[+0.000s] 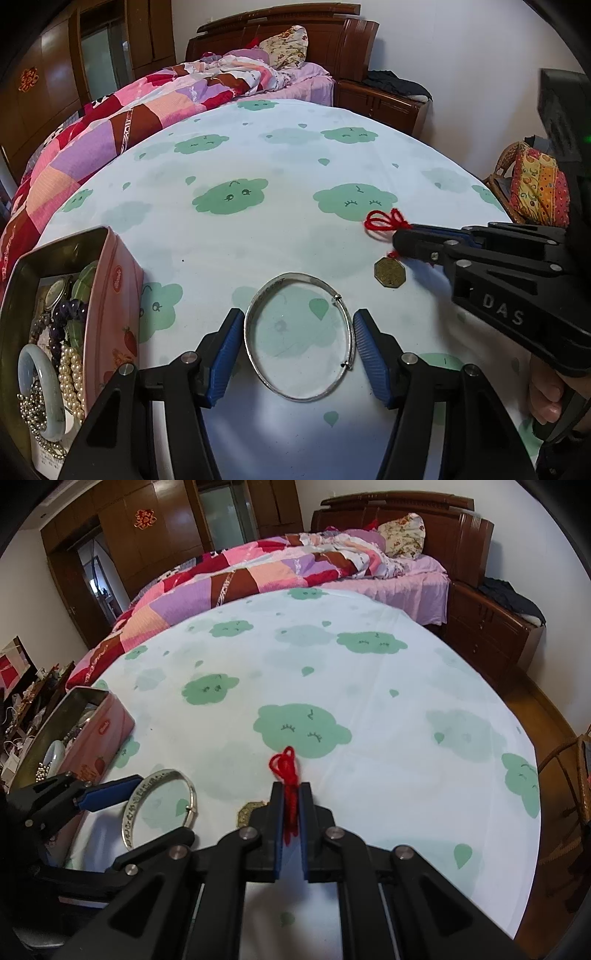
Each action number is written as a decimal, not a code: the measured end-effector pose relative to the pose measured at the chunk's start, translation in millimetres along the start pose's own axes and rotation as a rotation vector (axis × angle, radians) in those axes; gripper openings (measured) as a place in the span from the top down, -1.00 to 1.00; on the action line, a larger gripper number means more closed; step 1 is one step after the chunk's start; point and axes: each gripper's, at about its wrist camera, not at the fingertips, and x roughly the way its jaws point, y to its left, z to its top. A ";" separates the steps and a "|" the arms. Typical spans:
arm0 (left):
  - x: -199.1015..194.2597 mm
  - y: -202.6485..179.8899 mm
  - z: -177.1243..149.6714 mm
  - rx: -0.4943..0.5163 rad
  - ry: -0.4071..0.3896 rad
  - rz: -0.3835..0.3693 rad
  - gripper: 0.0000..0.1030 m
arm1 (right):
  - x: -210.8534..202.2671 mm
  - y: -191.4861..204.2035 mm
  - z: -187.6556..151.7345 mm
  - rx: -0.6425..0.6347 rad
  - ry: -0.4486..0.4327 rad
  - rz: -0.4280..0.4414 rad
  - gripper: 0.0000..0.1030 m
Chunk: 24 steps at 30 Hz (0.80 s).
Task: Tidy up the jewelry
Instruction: 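Lift the red charm and silver bangle and carry both over the tin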
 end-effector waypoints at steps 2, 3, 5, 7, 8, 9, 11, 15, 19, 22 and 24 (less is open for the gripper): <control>-2.9 2.8 -1.6 -0.012 -0.004 -0.002 -0.18 | -6.2 0.8 -0.7 -0.004 -0.030 -0.002 0.83; -5.4 3.8 -2.4 -0.015 -0.010 -0.002 -0.18 | -8.5 1.4 -0.4 -0.005 -0.042 -0.004 0.83; -13.3 5.1 -3.7 -0.015 -0.027 0.000 -0.18 | -15.7 1.6 -0.7 -0.001 -0.073 0.001 0.84; -23.9 5.6 -4.5 -0.011 -0.054 0.004 -0.18 | -21.5 2.1 -1.5 0.011 -0.089 0.020 0.84; -29.6 6.2 -4.5 -0.012 -0.068 0.005 -0.18 | -24.1 4.0 -1.4 0.008 -0.095 0.024 0.84; -36.5 7.0 -4.2 -0.014 -0.084 0.006 -0.18 | -28.7 7.2 -1.9 0.002 -0.104 0.030 0.84; -46.9 9.6 -3.3 -0.016 -0.110 0.011 -0.18 | -37.3 14.0 0.3 -0.010 -0.125 0.042 0.84; -71.0 17.2 -2.6 -0.027 -0.163 0.024 -0.19 | -58.9 28.6 10.0 -0.033 -0.178 0.067 0.84; -91.6 26.0 -1.5 -0.043 -0.204 0.038 -0.18 | -76.1 40.7 18.4 -0.054 -0.222 0.095 0.84; -103.3 32.7 -1.8 -0.057 -0.229 0.050 -0.19 | -86.1 50.9 22.0 -0.074 -0.247 0.113 0.84; -109.5 38.0 -2.7 -0.068 -0.241 0.054 -0.19 | -91.4 58.8 24.2 -0.090 -0.263 0.123 0.84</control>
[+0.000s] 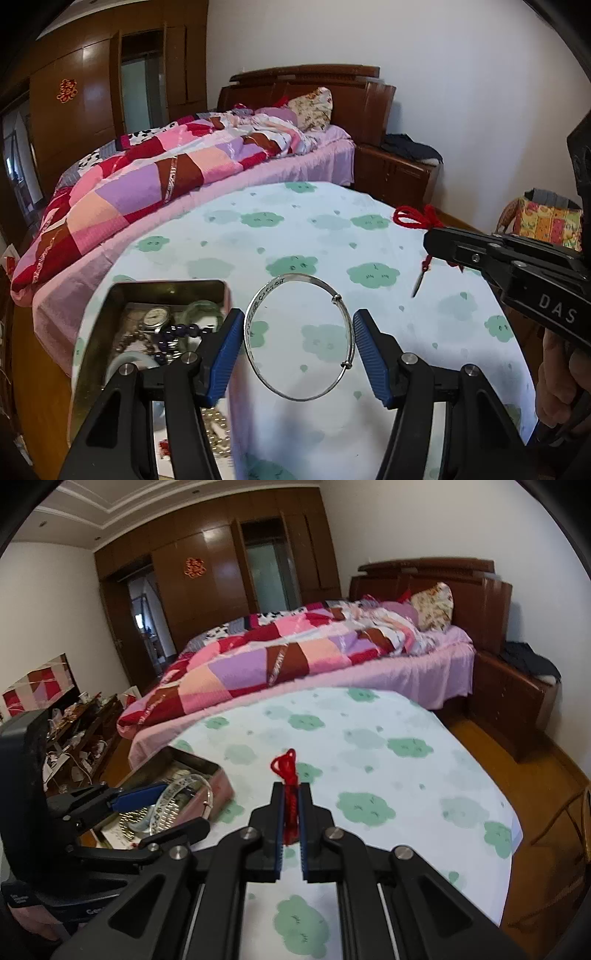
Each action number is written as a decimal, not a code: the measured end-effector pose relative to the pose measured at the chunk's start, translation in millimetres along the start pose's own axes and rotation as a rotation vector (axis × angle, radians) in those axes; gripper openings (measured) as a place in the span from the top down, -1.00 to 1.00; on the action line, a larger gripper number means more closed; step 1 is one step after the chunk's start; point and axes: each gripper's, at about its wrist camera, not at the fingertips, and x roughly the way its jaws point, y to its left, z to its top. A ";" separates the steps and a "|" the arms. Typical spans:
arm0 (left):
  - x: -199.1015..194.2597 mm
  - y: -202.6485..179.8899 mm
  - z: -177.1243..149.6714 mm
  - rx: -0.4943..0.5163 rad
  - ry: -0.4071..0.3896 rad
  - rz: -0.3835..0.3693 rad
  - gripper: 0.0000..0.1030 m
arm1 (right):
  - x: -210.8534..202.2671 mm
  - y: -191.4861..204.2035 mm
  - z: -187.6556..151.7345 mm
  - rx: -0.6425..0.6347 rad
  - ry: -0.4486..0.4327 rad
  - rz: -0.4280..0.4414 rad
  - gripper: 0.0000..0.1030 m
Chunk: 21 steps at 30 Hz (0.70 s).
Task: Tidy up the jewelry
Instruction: 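Lift the red charm and silver bangle and carry both over the tin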
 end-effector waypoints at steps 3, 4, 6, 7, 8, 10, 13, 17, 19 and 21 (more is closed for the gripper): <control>-7.3 8.0 0.6 -0.014 -0.014 0.012 -0.19 | -0.9 10.1 4.5 -0.021 -0.013 0.015 0.84; -9.0 10.6 0.6 -0.020 -0.017 0.016 -0.19 | -1.3 11.8 5.4 -0.025 -0.016 0.019 0.84; -13.1 16.9 -0.1 -0.030 -0.023 0.025 -0.19 | -1.4 16.4 7.7 -0.032 -0.021 0.030 0.84; -14.8 20.1 -0.6 -0.033 -0.026 0.033 -0.19 | -1.0 19.5 8.7 -0.036 -0.022 0.036 0.84; -16.2 21.4 -1.1 -0.036 -0.028 0.039 -0.19 | 0.0 23.3 9.9 -0.042 -0.023 0.043 0.84; -19.0 28.4 -2.1 -0.048 -0.031 0.051 -0.19 | 1.1 27.8 10.9 -0.054 -0.024 0.052 0.84; -23.6 37.5 -4.8 -0.064 -0.033 0.069 -0.19 | 3.9 38.9 12.0 -0.074 -0.022 0.071 0.84; -28.8 51.8 -9.4 -0.092 -0.034 0.092 -0.19 | 9.5 53.4 12.6 -0.102 -0.015 0.094 0.84; -31.7 60.4 -11.6 -0.106 -0.035 0.105 -0.19 | 13.8 61.2 14.2 -0.113 -0.010 0.109 0.84; -34.1 67.9 -13.0 -0.116 -0.038 0.121 -0.19 | 15.9 67.0 15.2 -0.122 -0.006 0.122 0.84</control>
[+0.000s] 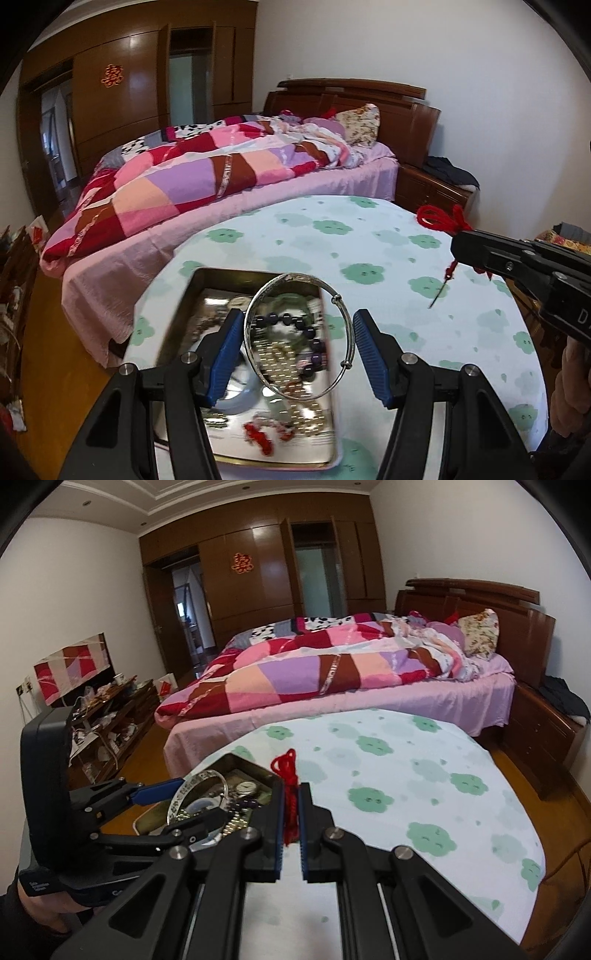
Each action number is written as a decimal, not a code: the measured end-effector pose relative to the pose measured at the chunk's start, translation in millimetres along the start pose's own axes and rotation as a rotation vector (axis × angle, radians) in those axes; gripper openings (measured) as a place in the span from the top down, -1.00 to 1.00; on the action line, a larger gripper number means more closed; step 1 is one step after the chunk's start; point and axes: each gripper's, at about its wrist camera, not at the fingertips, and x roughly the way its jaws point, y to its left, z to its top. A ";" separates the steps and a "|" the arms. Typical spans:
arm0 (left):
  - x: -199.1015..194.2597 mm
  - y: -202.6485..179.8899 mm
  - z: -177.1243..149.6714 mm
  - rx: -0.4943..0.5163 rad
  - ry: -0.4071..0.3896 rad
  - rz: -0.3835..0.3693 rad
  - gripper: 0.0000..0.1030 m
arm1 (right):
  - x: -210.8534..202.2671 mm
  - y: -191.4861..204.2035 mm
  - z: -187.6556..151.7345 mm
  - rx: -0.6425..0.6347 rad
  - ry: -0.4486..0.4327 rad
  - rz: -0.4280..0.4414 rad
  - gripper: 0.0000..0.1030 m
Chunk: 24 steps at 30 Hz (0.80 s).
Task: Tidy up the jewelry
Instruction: 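Lift the red charm and silver bangle and carry both over the tin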
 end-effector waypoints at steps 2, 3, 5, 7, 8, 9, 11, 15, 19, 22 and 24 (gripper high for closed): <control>-0.8 8.1 -0.4 -0.015 0.000 0.012 -0.19 | 3.8 6.0 1.2 -0.010 0.004 0.012 0.84; -1.1 12.4 -0.7 -0.022 0.000 0.018 -0.19 | 5.7 8.6 1.6 -0.014 0.008 0.017 0.84; -1.0 19.1 -0.8 -0.032 0.000 0.030 -0.19 | 10.9 15.1 2.5 -0.022 0.015 0.031 0.84; -0.5 25.8 -0.9 -0.042 0.001 0.041 -0.19 | 14.6 20.5 2.8 -0.028 0.022 0.042 0.84; 0.1 29.2 -1.1 -0.046 0.001 0.049 -0.19 | 16.3 22.9 2.6 -0.031 0.026 0.047 0.84; 0.7 32.9 -1.4 -0.051 0.002 0.056 -0.19 | 18.3 25.6 2.4 -0.034 0.030 0.051 0.84; 1.1 39.6 -2.3 -0.063 0.003 0.063 -0.19 | 23.2 30.9 1.9 -0.041 0.041 0.061 0.84; 2.7 52.5 -2.6 -0.082 0.001 0.083 -0.19 | 31.1 37.8 1.4 -0.050 0.061 0.072 0.84; 4.3 67.9 -4.6 -0.110 0.000 0.112 -0.19 | 40.4 43.5 1.9 -0.050 0.079 0.084 0.84; 5.6 76.9 -7.5 -0.128 0.006 0.125 -0.19 | 45.5 50.6 0.8 -0.061 0.092 0.090 0.84; 6.0 81.0 -9.9 -0.135 0.012 0.129 -0.19 | 48.9 55.4 -0.5 -0.067 0.102 0.094 0.84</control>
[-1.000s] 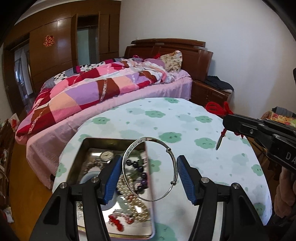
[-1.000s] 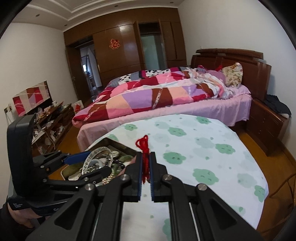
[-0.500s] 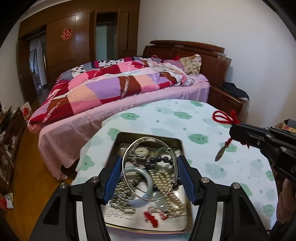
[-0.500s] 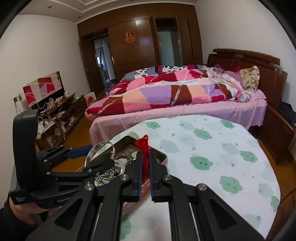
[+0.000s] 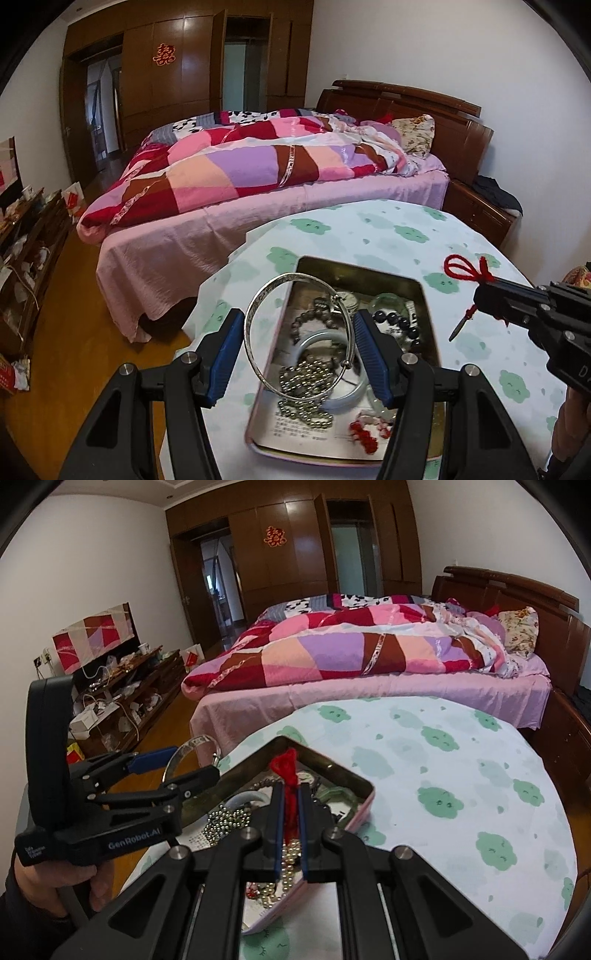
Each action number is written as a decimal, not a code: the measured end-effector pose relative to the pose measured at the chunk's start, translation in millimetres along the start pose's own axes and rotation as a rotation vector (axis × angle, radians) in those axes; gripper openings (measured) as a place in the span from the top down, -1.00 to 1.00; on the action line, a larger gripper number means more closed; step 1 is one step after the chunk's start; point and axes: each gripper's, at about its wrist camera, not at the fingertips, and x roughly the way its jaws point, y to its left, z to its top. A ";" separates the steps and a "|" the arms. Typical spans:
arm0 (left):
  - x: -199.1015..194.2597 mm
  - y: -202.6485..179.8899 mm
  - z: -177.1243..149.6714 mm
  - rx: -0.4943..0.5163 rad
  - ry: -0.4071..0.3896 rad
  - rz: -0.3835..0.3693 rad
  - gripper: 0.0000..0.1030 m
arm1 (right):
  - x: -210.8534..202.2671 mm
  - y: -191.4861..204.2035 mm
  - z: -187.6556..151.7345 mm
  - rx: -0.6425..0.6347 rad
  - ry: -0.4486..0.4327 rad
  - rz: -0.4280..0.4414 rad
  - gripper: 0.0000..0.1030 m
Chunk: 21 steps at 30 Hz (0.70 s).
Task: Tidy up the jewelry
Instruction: 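Lift the red charm and silver bangle and carry both over the tin, then lower the silver bangle and red charm into the tin and open both tools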
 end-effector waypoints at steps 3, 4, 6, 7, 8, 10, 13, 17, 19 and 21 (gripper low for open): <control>1.7 1.5 -2.3 0.003 0.008 0.001 -0.19 | 3.4 5.8 -2.2 -0.008 0.013 0.009 0.84; 2.2 1.2 -3.1 0.005 0.011 0.001 -0.19 | 4.7 8.4 -3.7 -0.012 0.019 0.012 0.84; 3.4 -0.1 -5.2 0.008 0.019 0.000 -0.19 | 6.9 11.1 -5.8 -0.015 0.030 0.017 0.84; 3.1 -0.8 -6.9 0.009 0.023 -0.001 -0.19 | 8.3 11.8 -6.3 -0.016 0.034 0.018 0.84; 3.6 -2.0 -9.0 0.013 0.030 -0.005 -0.19 | 9.1 12.8 -7.8 -0.015 0.040 0.021 0.84; 5.8 -5.7 -14.2 0.021 0.046 -0.008 -0.19 | 10.8 13.2 -10.2 -0.011 0.049 0.027 0.84; 9.1 -10.0 -23.0 0.028 0.071 -0.010 -0.19 | 13.2 15.3 -15.4 -0.006 0.063 0.038 0.84; 12.7 -15.2 -28.6 0.034 0.093 -0.015 -0.19 | 16.1 19.0 -23.3 -0.005 0.082 0.047 0.84; 14.1 -17.1 -30.5 0.040 0.100 -0.015 -0.19 | 17.4 19.5 -26.1 -0.003 0.090 0.049 0.84; 14.8 -16.9 -31.6 0.041 0.104 -0.012 -0.19 | 18.6 20.0 -28.9 0.000 0.098 0.048 0.84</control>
